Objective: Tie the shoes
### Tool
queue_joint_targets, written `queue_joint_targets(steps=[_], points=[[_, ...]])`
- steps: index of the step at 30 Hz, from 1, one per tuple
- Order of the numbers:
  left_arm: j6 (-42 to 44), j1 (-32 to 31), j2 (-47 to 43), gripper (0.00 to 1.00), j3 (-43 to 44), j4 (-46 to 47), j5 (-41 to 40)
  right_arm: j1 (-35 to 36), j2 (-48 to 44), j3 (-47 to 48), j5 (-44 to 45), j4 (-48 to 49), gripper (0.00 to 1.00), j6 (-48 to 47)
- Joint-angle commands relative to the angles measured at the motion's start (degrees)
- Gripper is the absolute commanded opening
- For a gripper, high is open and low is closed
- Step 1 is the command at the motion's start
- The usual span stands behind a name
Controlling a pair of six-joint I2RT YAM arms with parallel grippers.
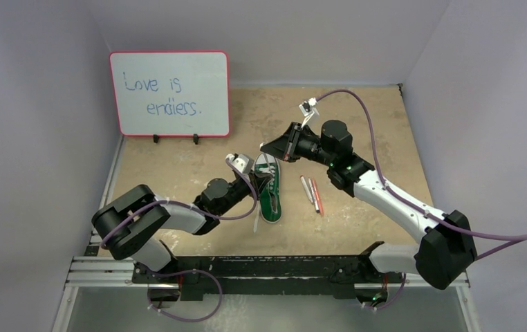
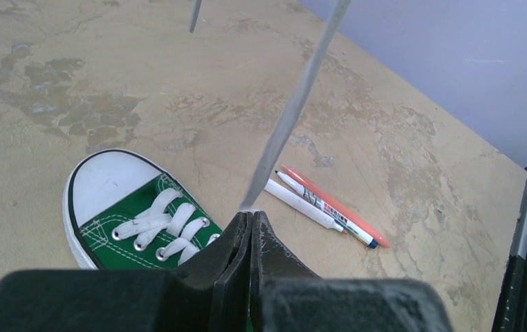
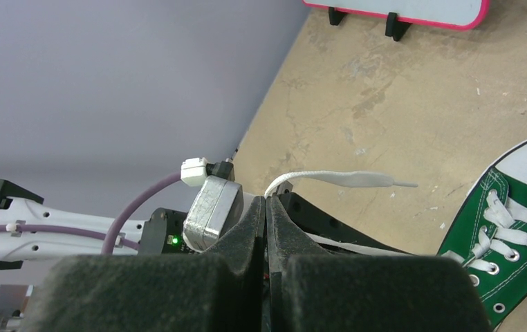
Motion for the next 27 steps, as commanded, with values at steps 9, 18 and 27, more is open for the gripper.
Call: queue_joint_targets(steps=[9, 18, 27], points=[[-0.53, 0.72, 3.32, 0.01, 3.49, 5.12, -1.56, -0.15, -1.41, 0.20, -0.65, 3.79, 0.00, 1.29], [-1.13, 1.43, 4.95, 0.07, 4.59, 5.65, -1.88, -0.13, -1.82, -0.03, -0.63, 3.78, 0.00, 1.48], [-2.01, 2.36, 6.70, 0.11, 5.97, 6.02, -1.43, -0.16, -1.57, 0.13, -0.71, 4.00, 0.00, 1.37]])
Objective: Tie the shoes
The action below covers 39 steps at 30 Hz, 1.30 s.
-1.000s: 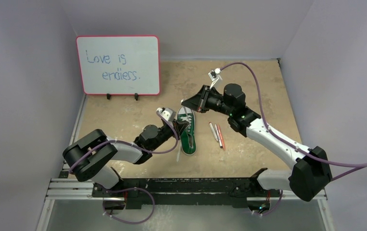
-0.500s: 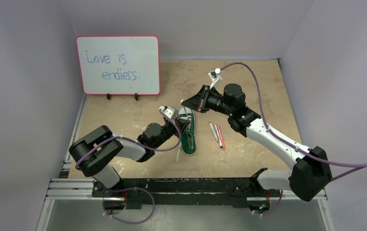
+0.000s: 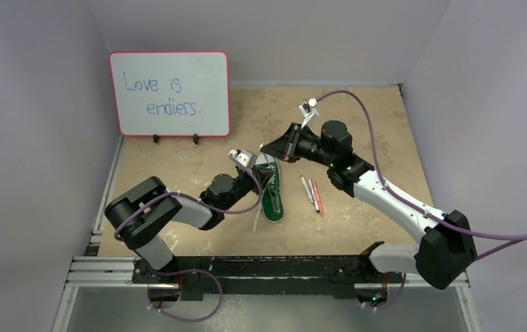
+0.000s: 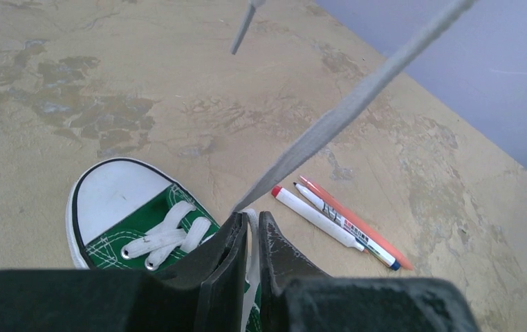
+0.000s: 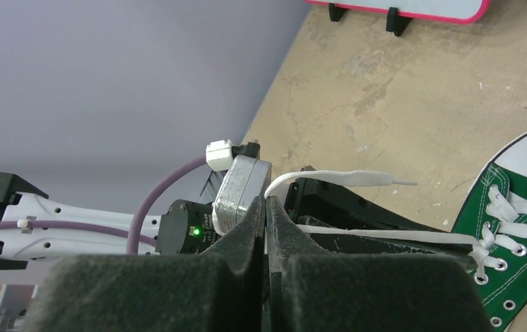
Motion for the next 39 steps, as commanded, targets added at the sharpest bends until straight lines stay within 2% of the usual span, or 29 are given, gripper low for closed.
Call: queue_joint_targets(steps=[1, 10, 24, 26, 31, 34, 39], points=[[-1.16, 1.27, 0.51, 0.12, 2.30, 3.86, -0.01, -0.14, -1.65, 0.42, -0.49, 4.02, 0.00, 0.61], [-1.49, 2.22, 1.49, 0.14, 3.68, 2.18, 0.35, -0.14, -2.17, 0.31, -0.29, 4.16, 0.00, 0.79], [-3.90, 2.36, 3.84, 0.19, 4.23, 4.94, 4.17, -0.13, -2.69, 0.13, -0.60, 3.60, 0.00, 1.15], [-3.82, 2.31, 3.86, 0.17, 4.34, 5.09, 3.85, -0.13, -2.78, -0.01, -0.63, 3.68, 0.00, 1.23], [-3.73, 2.53, 2.88, 0.04, 3.62, 5.59, 3.20, -0.13, -3.19, -0.34, -0.71, 3.37, 0.00, 1.24], [-3.77, 2.62, 0.81, 0.00, 2.43, 5.08, 3.25, -0.11, -4.06, -0.54, -0.77, 2.24, 0.00, 1.08], [-4.14, 2.60, -2.62, 0.00, -0.11, 1.83, 5.43, -1.82, -4.03, 4.82, 1.68, -9.46, 0.00, -7.59]])
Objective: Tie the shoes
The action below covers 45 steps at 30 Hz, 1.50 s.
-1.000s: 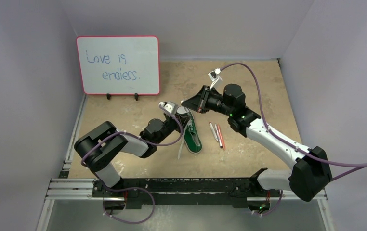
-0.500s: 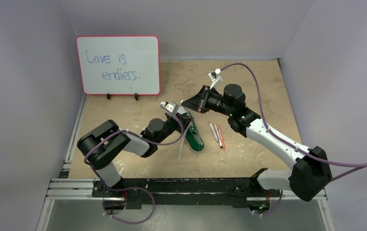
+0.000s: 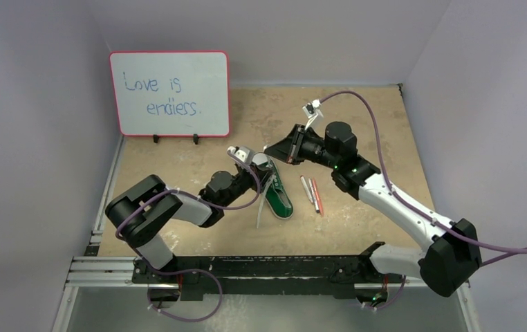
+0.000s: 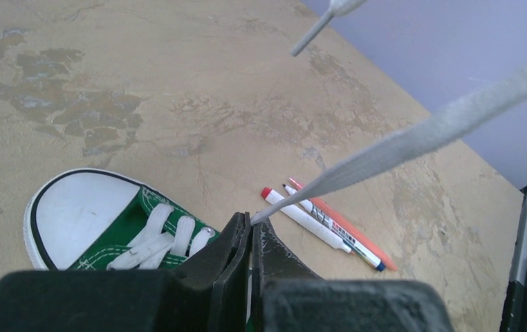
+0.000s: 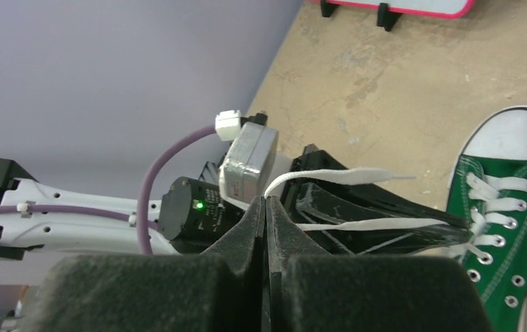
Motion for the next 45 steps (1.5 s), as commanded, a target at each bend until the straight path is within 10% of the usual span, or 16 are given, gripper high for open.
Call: queue_joint_targets(steps=[1, 20, 24, 28, 39, 45], points=[[-0.93, 0.47, -4.62, 0.00, -2.16, 1.39, 2.15, -1.95, -0.22, 7.26, 0.05, -8.29, 0.00, -8.84], [-3.11, 0.52, -10.44, 0.00, -12.49, 6.24, 5.84, 7.64, 33.44, 27.77, -20.20, -20.65, 0.06, -14.95], [-3.27, 0.51, -11.28, 0.00, -13.08, 5.95, 5.62, 2.92, 30.46, 26.18, -19.21, -21.19, 0.49, -16.29], [-4.21, 0.51, -11.37, 0.00, -13.18, 6.19, 5.01, -3.47, 25.88, 23.48, -18.60, -23.34, 0.68, -19.92], [-16.50, 0.52, -12.10, 0.00, -10.19, 1.57, 1.24, -8.21, 9.42, 6.09, -2.79, -29.82, 0.78, -31.66], [-20.94, 0.52, -12.53, 0.00, -7.17, -4.60, -0.20, -2.49, 6.34, -5.03, 1.52, -20.49, 0.74, -21.68]])
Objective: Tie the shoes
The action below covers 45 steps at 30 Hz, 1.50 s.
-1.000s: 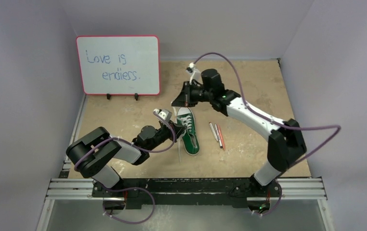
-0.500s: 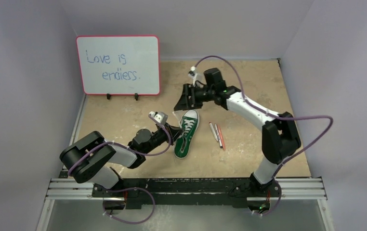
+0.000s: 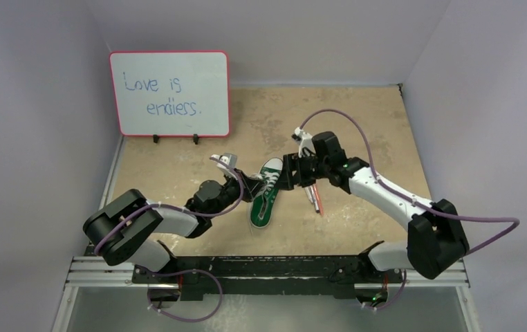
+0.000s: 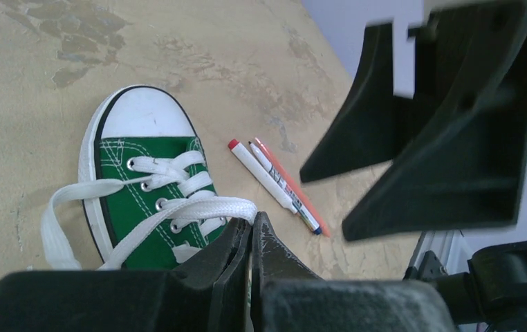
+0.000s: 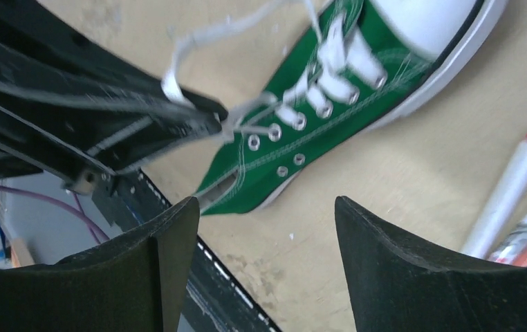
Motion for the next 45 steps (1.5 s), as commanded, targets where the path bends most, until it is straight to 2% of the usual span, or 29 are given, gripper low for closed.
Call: queue_joint_targets(steps=[1, 3, 5, 9, 11, 16, 19, 20, 23, 25, 27, 29, 33, 37, 45], points=[[-5.72, 0.22, -1.64, 0.00, 3.23, -0.95, -1.49, 2.70, -1.07, -6.69, 5.49, 7.57, 0.72, 7.27], [-6.52, 0.11, -2.15, 0.00, 3.57, -2.10, -1.50, 2.89, -1.02, -9.10, 5.72, 11.72, 0.71, 11.53], [-6.93, -0.07, -2.06, 0.00, 4.18, -3.43, -1.13, 0.59, -1.28, -12.21, 4.31, 20.17, 0.70, 15.42], [-8.49, -0.38, -1.83, 0.00, 4.49, -4.97, -1.33, -5.18, 4.97, -10.11, -0.05, 25.54, 0.51, 17.21], [-9.97, -0.38, -1.92, 0.00, 4.86, -6.48, -1.49, -5.28, 9.10, -7.54, -1.46, 25.56, 0.46, 15.31], [-11.76, -0.55, -1.13, 0.00, 6.58, -9.41, -3.36, -5.30, 16.64, -5.60, -6.53, 34.17, 0.36, 15.20], [-12.13, -0.42, -1.68, 0.00, 7.05, -11.33, -4.30, -5.19, 16.95, -4.74, -8.12, 32.24, 0.36, 12.86], [-12.26, -0.39, -2.06, 0.00, 7.29, -12.33, -4.78, -5.20, 16.08, -3.80, -6.75, 27.07, 0.37, 10.29], [-13.18, -0.38, -3.31, 0.00, 9.12, -17.19, -5.83, -4.42, 9.37, -2.06, 6.26, 11.68, 0.45, 1.07], [-14.21, -0.38, -3.58, 0.00, 10.23, -19.91, -6.22, -2.90, 3.86, -4.32, 6.59, 7.94, 0.53, -0.15], [-15.20, -0.38, -3.48, 0.00, 10.58, -20.04, -5.93, 0.82, -0.69, -7.59, 5.07, 10.00, 0.58, 1.33], [-15.97, -0.38, -3.26, 0.00, 10.96, -19.97, -5.09, 4.14, -2.41, -10.31, 1.91, 15.34, 0.58, 4.96], [-17.08, -0.38, -3.28, 0.00, 10.77, -19.74, -4.10, 6.85, -1.27, -12.62, 0.13, 25.74, 0.48, 12.18], [-17.19, -0.38, -4.05, 0.00, 10.62, -20.74, -3.79, 8.48, 0.87, -13.73, 1.54, 30.04, 0.36, 15.31], [-17.01, -0.38, -5.21, 0.00, 10.50, -21.35, -3.42, 8.71, 3.65, -14.49, 5.29, 33.13, 0.34, 18.55]])
